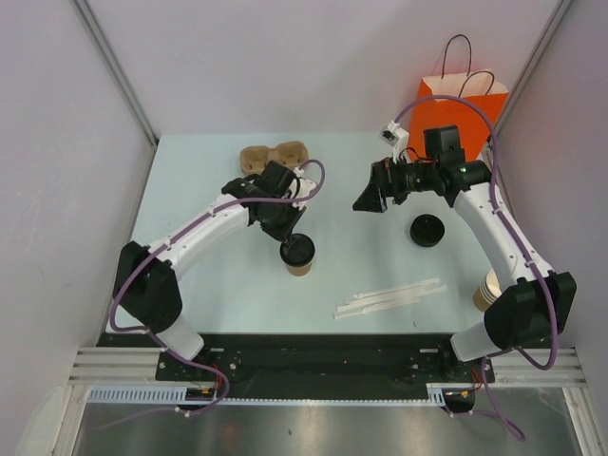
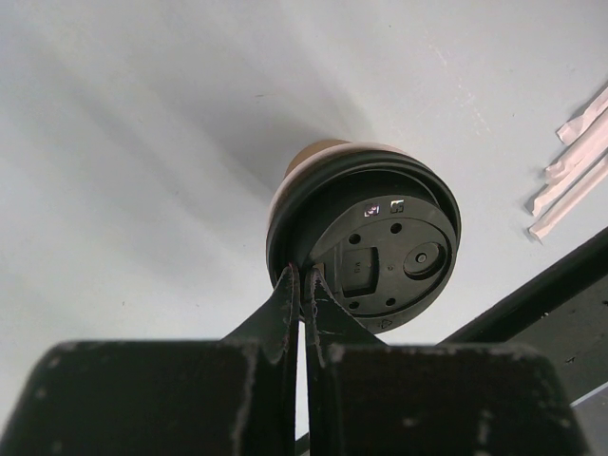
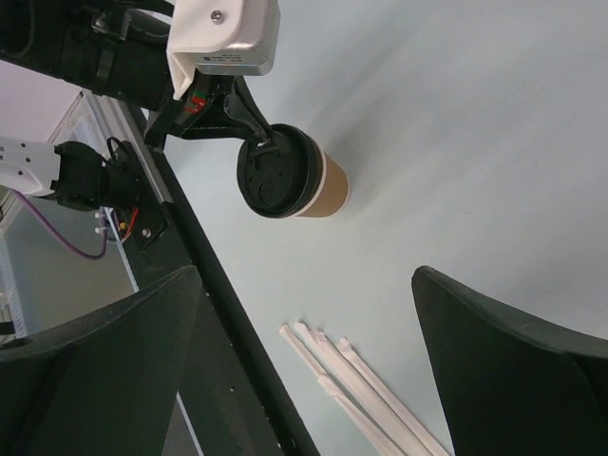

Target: Pack the takeout coffee

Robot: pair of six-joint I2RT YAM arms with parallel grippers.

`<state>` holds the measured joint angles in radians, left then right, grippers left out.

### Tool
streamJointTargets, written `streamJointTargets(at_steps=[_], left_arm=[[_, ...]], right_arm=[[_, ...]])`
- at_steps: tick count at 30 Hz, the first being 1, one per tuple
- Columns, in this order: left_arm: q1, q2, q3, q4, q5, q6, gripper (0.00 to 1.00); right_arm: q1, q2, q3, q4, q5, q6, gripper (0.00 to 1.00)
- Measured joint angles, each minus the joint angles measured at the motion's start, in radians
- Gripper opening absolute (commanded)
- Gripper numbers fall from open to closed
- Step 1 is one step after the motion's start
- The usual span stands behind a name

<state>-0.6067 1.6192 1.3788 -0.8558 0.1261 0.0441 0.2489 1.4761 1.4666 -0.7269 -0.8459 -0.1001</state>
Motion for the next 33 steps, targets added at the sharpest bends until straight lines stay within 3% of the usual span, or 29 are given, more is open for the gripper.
streamJointTargets(at_steps=[13,16,19,33], left_arm=[[0.000,0.042,0.006,-0.008,0.008,0.000,0.00],[0.000,0.043,0.006,-0.008,0.008,0.000,0.06],[0.000,0.043,0.007,-0.008,0.007,0.002,0.19],[0.003,0.043,0.024,-0.023,0.007,0.001,0.38]], right_arm=[[-0.002,0.000,0.000,-0.001,-0.037,0.000,1.00],[-0.002,0.000,0.000,-0.001,-0.043,-0.001,1.00],[-0.002,0.000,0.000,-0.001,-0.051,-0.001,1.00],[-0.002,0.000,0.000,-0.002,-0.065,-0.005,1.00]])
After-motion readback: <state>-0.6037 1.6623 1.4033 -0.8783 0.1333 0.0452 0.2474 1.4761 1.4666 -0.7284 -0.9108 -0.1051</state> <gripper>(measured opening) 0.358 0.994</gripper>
